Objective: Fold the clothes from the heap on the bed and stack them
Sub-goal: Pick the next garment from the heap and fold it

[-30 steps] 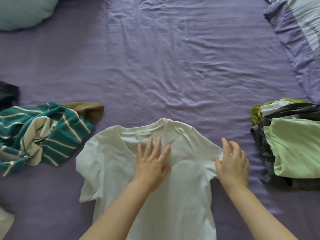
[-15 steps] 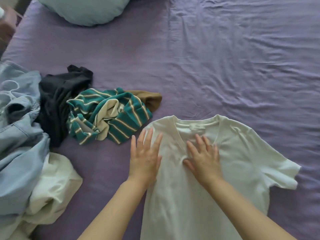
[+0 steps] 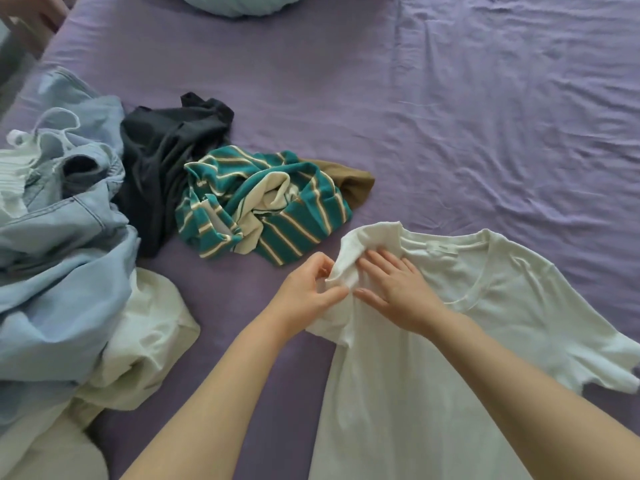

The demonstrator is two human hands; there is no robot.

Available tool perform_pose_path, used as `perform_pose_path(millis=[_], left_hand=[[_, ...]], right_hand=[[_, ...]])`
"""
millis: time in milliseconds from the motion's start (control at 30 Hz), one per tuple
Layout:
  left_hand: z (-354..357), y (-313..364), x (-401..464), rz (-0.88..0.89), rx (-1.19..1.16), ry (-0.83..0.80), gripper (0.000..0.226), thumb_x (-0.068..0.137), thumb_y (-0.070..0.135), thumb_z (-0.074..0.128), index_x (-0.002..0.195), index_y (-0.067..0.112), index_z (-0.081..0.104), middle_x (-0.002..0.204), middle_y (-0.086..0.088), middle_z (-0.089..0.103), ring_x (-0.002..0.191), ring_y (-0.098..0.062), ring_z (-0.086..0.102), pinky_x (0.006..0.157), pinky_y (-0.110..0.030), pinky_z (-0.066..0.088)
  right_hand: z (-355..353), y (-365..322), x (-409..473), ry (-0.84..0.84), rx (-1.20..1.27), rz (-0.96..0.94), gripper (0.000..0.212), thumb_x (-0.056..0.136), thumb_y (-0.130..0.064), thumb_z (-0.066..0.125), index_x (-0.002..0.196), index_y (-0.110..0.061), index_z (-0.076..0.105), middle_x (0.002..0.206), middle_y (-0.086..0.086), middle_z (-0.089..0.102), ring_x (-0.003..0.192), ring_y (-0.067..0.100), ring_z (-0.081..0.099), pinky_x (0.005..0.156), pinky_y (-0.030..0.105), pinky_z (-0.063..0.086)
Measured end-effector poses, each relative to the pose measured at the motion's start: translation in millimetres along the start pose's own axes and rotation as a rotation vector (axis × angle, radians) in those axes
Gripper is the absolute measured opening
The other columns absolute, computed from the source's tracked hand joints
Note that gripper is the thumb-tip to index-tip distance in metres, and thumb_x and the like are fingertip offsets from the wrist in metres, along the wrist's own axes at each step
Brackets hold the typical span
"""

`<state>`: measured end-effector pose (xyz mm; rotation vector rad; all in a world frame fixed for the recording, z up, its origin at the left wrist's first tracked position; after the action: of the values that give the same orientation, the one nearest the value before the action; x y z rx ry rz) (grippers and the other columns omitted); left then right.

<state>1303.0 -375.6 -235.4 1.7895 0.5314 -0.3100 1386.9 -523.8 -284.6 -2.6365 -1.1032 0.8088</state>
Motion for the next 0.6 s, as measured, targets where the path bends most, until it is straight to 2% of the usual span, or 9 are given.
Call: perform_pose_path(millis=[67,133,167,233,300,367,500,600], left_hand=[[-4.0,-5.3,-1.3,-0.011,0.038,-0.064,0.032,0.080,0.026,0.075,0.103,0.034,0.055,0.097,0.015,0.059,0.090,-0.003,0.056,0.080,-0.023,0.049],[-13.0,-14.7,-3.3,-0.042,0.026,-0.053,0.037,0.080,0.021,0.075,0.109,0.035,0.056,0.101,0.016,0.061,0.095,-0.004,0.059,0.082,-0.025,0.052],[-19.4,-19.4,-4.3,-0.066,0.021,-0.014,0.030,0.080,0.020,0.075,0.104,0.030,0.059,0.098,0.012,0.063,0.092,-0.008,0.061,0.079,-0.027,0.052],[-36.5,-28.8,-3.3,-0.119,0.108,0.128,0.014,0.081,0.026,0.074,0.082,0.022,0.061,0.080,0.008,0.061,0.075,-0.011,0.058,0.064,-0.026,0.047],[-53.8,-38.8,0.4,-0.194,0.285,0.282,0.027,0.081,0.039,0.071,0.070,0.020,0.054,0.070,0.007,0.055,0.067,-0.012,0.051,0.057,-0.030,0.039],[-66.3,-43.7,3.0,-0.258,0.451,0.390,0.033,0.082,0.050,0.064,0.070,0.022,0.051,0.070,0.007,0.055,0.071,-0.016,0.053,0.056,-0.031,0.035],[-69.7,-50.7,14.1,-0.238,0.562,0.488,0.034,0.088,0.053,0.054,0.078,0.020,0.053,0.078,0.006,0.058,0.081,-0.022,0.054,0.058,-0.031,0.032],[-61.7,-52.5,14.4,-0.193,0.581,0.527,0.023,0.091,0.040,0.057,0.096,0.018,0.057,0.099,-0.002,0.059,0.097,-0.026,0.053,0.068,-0.033,0.037]], right_hand=[[0.3,0.9,-0.7,-0.006,0.038,0.011,0.066,0.092,-0.063,0.029,0.150,-0.036,0.012,0.159,-0.008,0.007,0.146,0.010,-0.003,0.117,0.039,0.003],[1.9,-0.3,-1.6,-0.022,0.044,0.018,0.068,0.089,-0.068,0.025,0.148,-0.042,0.006,0.160,-0.007,0.003,0.146,0.010,-0.007,0.117,0.040,-0.001],[3.6,-2.3,-1.6,-0.032,0.030,0.024,0.070,0.086,-0.071,0.023,0.148,-0.045,0.003,0.160,-0.006,0.000,0.146,0.011,-0.010,0.116,0.042,-0.004],[7.2,-8.3,-0.5,-0.033,-0.029,0.042,0.074,0.081,-0.076,0.016,0.146,-0.048,-0.003,0.160,-0.003,-0.005,0.145,0.016,-0.015,0.114,0.048,-0.012],[9.3,-16.5,4.2,-0.007,-0.117,0.060,0.076,0.079,-0.079,0.012,0.146,-0.047,-0.005,0.160,0.001,-0.008,0.145,0.024,-0.018,0.110,0.053,-0.019],[9.3,-23.0,13.0,0.023,-0.222,0.090,0.079,0.078,-0.080,0.007,0.147,-0.044,-0.007,0.159,0.007,-0.010,0.144,0.031,-0.018,0.109,0.057,-0.020],[9.7,-29.4,34.9,0.021,-0.340,0.204,0.079,0.081,-0.078,0.005,0.147,-0.038,-0.014,0.157,0.014,-0.015,0.143,0.036,-0.019,0.109,0.063,-0.015],[9.3,-33.9,41.8,0.014,-0.356,0.250,0.079,0.084,-0.076,0.008,0.148,-0.036,-0.014,0.157,0.015,-0.014,0.143,0.037,-0.016,0.108,0.063,-0.013]])
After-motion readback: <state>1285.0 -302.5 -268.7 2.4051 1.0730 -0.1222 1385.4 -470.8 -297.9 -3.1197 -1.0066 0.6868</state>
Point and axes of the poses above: each hand's wrist, its own x-axis towards the middle knuckle, its own z-axis out of the palm, y = z × x, the point moved 5 cm from there along x, towards the middle knuckle
